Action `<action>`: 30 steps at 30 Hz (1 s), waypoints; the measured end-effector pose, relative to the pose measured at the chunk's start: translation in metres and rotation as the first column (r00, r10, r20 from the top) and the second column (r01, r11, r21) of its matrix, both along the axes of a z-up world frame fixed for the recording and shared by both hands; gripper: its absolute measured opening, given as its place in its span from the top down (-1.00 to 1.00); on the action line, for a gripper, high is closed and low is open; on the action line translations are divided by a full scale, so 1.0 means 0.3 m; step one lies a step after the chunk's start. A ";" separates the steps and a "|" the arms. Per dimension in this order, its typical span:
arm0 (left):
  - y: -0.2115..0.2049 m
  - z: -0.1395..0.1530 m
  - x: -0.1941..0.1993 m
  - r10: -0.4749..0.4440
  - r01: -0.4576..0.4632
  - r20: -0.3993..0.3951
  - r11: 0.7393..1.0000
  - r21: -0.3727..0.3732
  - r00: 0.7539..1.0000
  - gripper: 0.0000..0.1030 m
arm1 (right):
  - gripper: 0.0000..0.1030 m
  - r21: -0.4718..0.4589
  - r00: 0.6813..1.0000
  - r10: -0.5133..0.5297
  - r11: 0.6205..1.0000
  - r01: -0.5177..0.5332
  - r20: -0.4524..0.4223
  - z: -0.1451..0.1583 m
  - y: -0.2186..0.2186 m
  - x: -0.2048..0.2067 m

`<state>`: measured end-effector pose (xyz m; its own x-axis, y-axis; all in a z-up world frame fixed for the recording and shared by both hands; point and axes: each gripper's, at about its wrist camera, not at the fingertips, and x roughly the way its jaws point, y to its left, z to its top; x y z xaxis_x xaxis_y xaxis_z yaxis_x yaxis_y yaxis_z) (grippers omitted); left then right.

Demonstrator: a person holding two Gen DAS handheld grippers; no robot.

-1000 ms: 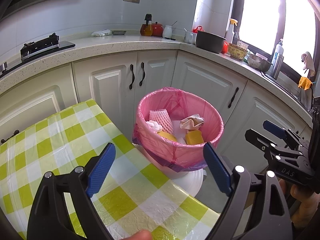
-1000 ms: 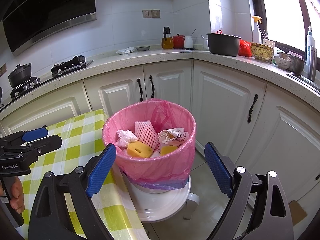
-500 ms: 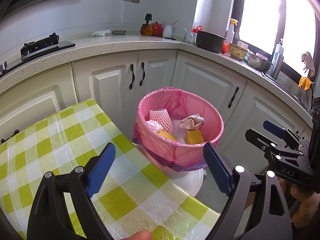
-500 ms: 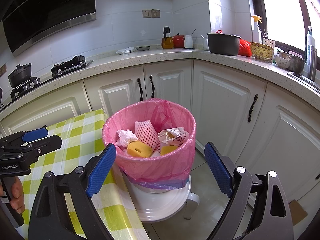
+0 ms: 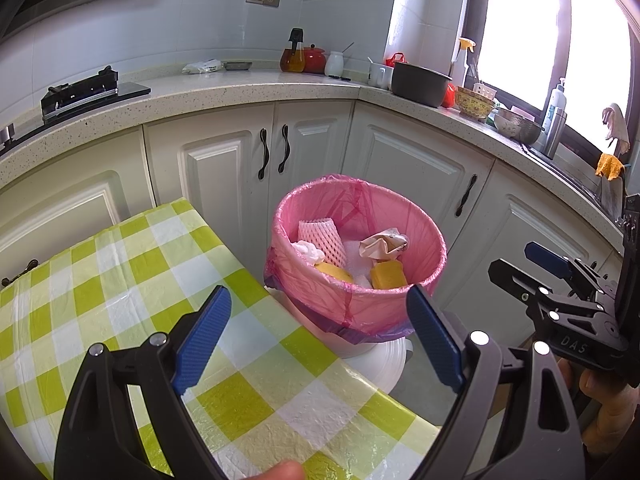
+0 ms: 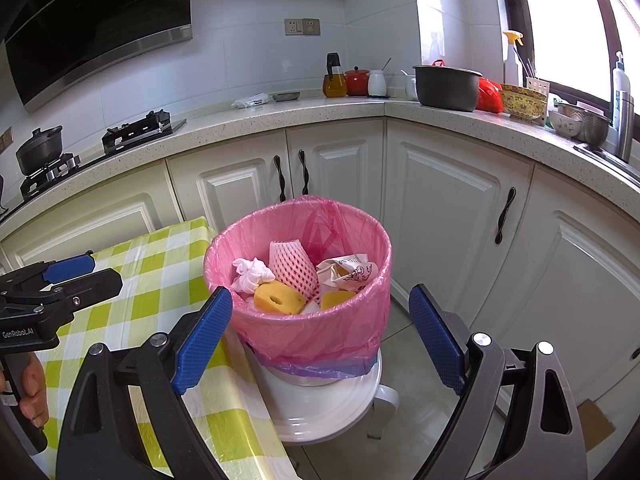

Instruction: Collect trash

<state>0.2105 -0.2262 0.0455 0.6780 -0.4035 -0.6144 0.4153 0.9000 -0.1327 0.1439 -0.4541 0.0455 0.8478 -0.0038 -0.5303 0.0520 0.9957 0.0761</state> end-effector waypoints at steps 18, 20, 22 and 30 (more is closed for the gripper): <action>0.002 -0.001 0.001 0.000 0.000 0.000 1.000 -0.001 1.000 -0.68 | -0.63 0.001 1.000 0.000 1.000 0.000 -0.001 0.000 -0.001 0.000; 0.003 -0.002 0.001 0.000 0.000 0.000 1.000 -0.001 1.000 -0.68 | -0.63 0.000 1.000 -0.001 1.000 0.001 -0.001 -0.001 0.000 0.000; 0.003 -0.002 0.002 -0.001 0.001 -0.001 1.000 0.000 1.000 -0.68 | -0.63 0.000 1.000 0.000 1.000 0.000 -0.001 0.000 -0.001 0.000; -0.022 -0.003 -0.009 -0.008 0.008 -0.003 1.000 0.000 1.000 -0.68 | -0.63 0.000 1.000 -0.001 1.000 0.001 -0.001 -0.006 -0.003 -0.001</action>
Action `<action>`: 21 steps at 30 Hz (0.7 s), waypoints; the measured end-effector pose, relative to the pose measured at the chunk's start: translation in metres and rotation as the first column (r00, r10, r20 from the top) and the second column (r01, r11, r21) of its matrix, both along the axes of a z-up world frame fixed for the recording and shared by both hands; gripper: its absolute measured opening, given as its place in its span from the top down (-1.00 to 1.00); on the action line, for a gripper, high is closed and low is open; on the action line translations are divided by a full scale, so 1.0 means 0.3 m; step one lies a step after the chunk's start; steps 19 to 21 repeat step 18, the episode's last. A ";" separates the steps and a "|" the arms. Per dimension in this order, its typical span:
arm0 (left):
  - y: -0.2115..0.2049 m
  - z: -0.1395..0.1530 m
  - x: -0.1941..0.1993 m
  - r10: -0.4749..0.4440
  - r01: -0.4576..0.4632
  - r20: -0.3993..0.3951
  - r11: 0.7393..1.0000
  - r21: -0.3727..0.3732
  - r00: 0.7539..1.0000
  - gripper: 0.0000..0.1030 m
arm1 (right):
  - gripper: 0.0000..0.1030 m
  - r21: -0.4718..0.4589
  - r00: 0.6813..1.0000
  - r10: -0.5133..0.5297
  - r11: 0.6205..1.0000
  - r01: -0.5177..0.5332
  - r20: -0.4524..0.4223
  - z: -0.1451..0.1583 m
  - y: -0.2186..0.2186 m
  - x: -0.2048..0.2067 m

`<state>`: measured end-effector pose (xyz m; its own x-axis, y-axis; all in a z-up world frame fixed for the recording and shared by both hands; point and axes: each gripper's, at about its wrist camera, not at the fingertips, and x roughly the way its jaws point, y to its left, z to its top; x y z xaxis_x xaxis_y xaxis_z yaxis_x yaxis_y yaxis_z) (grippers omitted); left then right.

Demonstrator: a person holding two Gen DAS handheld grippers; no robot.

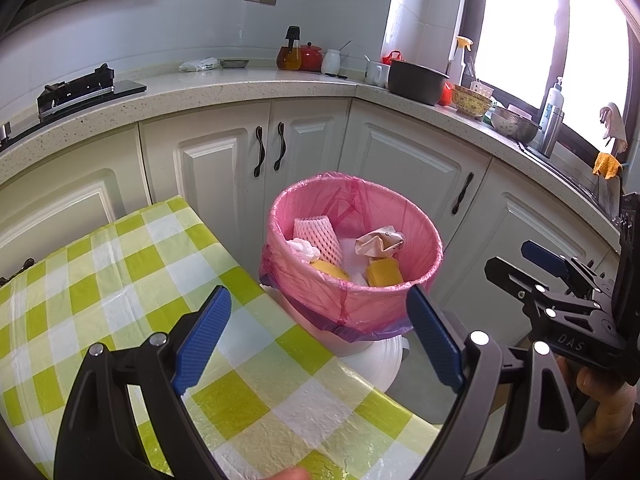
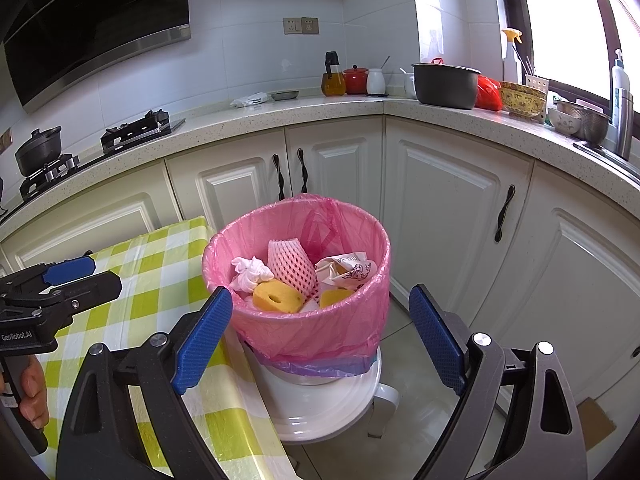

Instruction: Collect trash

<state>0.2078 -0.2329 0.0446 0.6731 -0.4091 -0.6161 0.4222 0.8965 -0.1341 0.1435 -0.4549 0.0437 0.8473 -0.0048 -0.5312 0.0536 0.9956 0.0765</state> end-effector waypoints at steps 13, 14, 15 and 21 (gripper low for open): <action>-0.009 -0.003 -0.007 -0.015 0.015 -0.006 1.000 -0.009 1.000 -0.68 | -0.63 0.001 1.000 0.001 1.000 -0.001 -0.006 -0.013 -0.002 -0.001; -0.008 -0.003 -0.005 -0.011 0.011 -0.006 1.000 -0.006 1.000 -0.68 | -0.63 0.000 1.000 0.000 1.000 0.000 -0.006 -0.014 -0.001 -0.002; -0.004 -0.003 -0.003 -0.009 0.009 -0.007 1.000 -0.006 1.000 -0.68 | -0.63 0.000 1.000 0.001 1.000 -0.001 -0.006 -0.012 -0.003 -0.001; -0.004 -0.005 -0.003 -0.010 0.010 -0.010 1.000 -0.009 1.000 -0.68 | -0.63 0.001 1.000 0.000 1.000 0.000 -0.006 -0.017 0.000 -0.003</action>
